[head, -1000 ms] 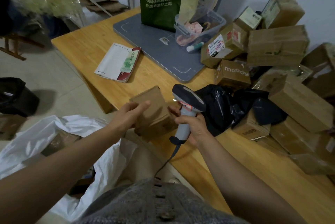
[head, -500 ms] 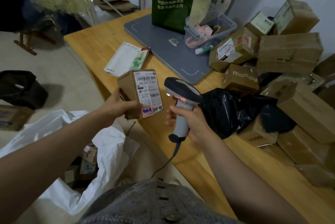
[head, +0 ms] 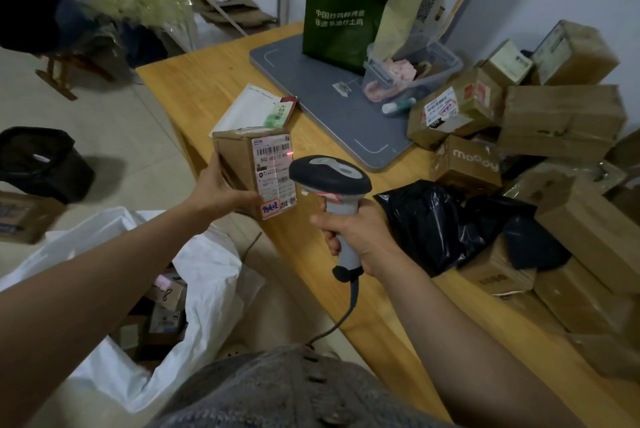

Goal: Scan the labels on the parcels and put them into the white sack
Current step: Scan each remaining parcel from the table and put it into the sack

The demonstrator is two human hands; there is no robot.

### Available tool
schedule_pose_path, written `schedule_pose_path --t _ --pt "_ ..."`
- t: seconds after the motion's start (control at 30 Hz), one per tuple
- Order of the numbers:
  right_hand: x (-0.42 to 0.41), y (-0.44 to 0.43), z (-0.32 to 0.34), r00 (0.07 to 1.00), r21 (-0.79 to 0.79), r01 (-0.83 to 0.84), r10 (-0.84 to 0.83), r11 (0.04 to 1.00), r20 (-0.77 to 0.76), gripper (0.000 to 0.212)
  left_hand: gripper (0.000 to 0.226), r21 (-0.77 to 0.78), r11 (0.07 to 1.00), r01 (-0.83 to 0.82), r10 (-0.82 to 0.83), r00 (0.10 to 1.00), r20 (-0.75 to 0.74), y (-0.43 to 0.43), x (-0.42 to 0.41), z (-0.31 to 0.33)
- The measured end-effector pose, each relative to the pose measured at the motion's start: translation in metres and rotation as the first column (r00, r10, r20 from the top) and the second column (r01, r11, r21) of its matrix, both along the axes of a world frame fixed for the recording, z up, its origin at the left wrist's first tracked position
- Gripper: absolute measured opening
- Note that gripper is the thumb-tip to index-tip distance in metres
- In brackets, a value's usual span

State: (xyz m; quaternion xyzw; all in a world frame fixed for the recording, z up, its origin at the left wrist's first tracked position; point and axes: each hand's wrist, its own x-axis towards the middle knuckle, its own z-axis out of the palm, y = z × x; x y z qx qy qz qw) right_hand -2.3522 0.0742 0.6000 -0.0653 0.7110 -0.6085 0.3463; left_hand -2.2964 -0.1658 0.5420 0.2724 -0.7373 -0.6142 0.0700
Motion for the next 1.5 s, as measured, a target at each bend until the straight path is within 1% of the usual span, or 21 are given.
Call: schedule_pose_path --t 0.37,0.8,0.9,1.0,1.1,1.17,1.2,1.27,1.33,1.4,1.5 --pt "-0.003 -0.008 0.005 0.998 0.031 -0.017 0.018 0.999 -0.057 0.017 0.108 -0.018 1.000 0.002 -0.002 1.000 0.003 -0.005 -0.005 0.000" --pt "-0.008 -0.017 0.007 0.998 0.044 -0.009 0.012 0.999 -0.056 0.018 0.107 0.000 0.999 -0.034 0.034 0.999 0.026 -0.006 -0.003 0.003" --pt "-0.009 -0.022 0.008 0.998 0.027 -0.024 0.025 0.999 -0.054 0.017 0.102 0.010 0.999 -0.039 0.038 0.999 0.013 -0.006 0.001 0.007" --pt "-0.009 -0.031 0.008 0.999 0.017 -0.043 0.043 0.999 -0.005 0.016 0.089 0.073 0.990 -0.125 0.123 0.992 0.031 -0.014 0.012 0.010" --pt "-0.004 -0.048 0.004 0.993 0.032 -0.076 0.072 0.997 0.089 0.018 0.066 0.184 0.941 -0.283 0.273 0.959 0.078 -0.031 0.038 0.003" --pt "0.003 -0.062 -0.002 0.984 0.056 -0.101 0.091 0.993 0.156 0.019 0.049 0.226 0.893 -0.390 0.362 0.919 0.156 -0.042 0.062 -0.009" --pt "0.008 -0.070 -0.006 0.977 0.072 -0.120 0.105 0.990 0.183 0.018 0.048 0.253 0.855 -0.453 0.406 0.887 0.219 -0.046 0.075 -0.016" --pt "0.018 -0.083 -0.013 0.963 0.101 -0.172 0.146 0.980 0.229 0.016 0.053 0.284 0.757 -0.588 0.477 0.795 0.374 -0.051 0.100 -0.031" --pt "0.026 -0.095 -0.019 0.947 0.119 -0.223 0.186 0.967 0.261 0.015 0.056 0.293 0.676 -0.676 0.507 0.716 0.481 -0.055 0.124 -0.048" --pt "0.033 -0.106 -0.023 0.936 0.130 -0.256 0.213 0.958 0.280 0.014 0.058 0.310 0.640 -0.704 0.504 0.688 0.523 -0.059 0.146 -0.064" --pt "0.039 -0.116 -0.027 0.931 0.145 -0.253 0.200 0.957 0.305 0.014 0.051 0.291 0.611 -0.736 0.506 0.646 0.572 -0.067 0.167 -0.082"
